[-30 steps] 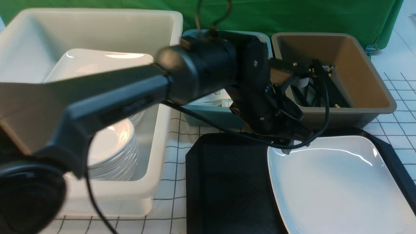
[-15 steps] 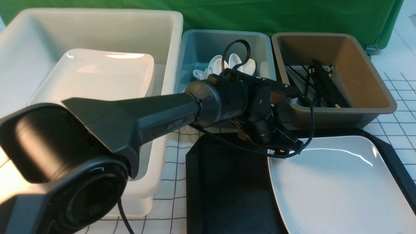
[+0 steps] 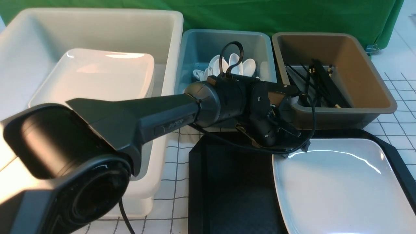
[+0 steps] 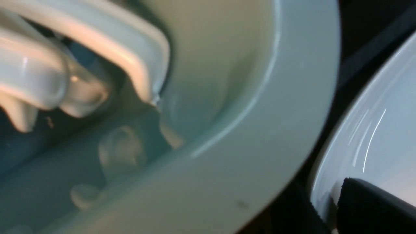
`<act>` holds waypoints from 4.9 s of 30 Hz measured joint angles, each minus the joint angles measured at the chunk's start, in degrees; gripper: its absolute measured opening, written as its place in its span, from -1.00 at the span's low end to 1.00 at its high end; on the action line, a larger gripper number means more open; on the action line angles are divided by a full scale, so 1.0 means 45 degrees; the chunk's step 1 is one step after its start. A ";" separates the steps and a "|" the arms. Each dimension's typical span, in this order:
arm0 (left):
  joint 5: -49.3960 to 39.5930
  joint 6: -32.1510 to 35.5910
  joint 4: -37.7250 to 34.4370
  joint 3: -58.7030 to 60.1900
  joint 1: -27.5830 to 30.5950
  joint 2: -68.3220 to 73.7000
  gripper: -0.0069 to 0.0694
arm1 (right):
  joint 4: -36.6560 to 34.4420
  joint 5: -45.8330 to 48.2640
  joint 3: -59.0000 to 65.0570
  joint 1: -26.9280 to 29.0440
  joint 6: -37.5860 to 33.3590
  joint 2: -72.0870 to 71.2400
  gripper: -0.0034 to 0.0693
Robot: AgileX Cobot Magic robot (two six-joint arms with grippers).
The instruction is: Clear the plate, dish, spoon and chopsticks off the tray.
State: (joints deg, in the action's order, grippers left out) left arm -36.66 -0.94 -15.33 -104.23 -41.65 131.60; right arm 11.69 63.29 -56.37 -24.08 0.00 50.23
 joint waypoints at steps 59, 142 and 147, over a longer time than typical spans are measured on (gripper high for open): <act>-0.0416 0.1659 -0.5194 0.3938 1.4573 -0.9793 -0.75 | -0.6375 -0.0429 -0.9075 -0.2920 -0.4391 0.6227 -0.89; 0.1829 0.2521 -0.1378 1.6413 0.4134 -2.4694 -0.83 | 0.2394 -0.8861 0.4375 -0.4169 0.4270 -0.7844 -0.77; 0.3234 0.2197 -0.1564 1.8125 0.4134 -2.5667 -0.83 | 0.2394 -1.2146 0.7103 -0.4169 0.4300 -1.0474 -0.73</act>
State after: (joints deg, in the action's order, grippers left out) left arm -22.11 8.95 -22.37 -22.67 -23.05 16.10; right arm 22.47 8.64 -24.41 -42.84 19.35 3.09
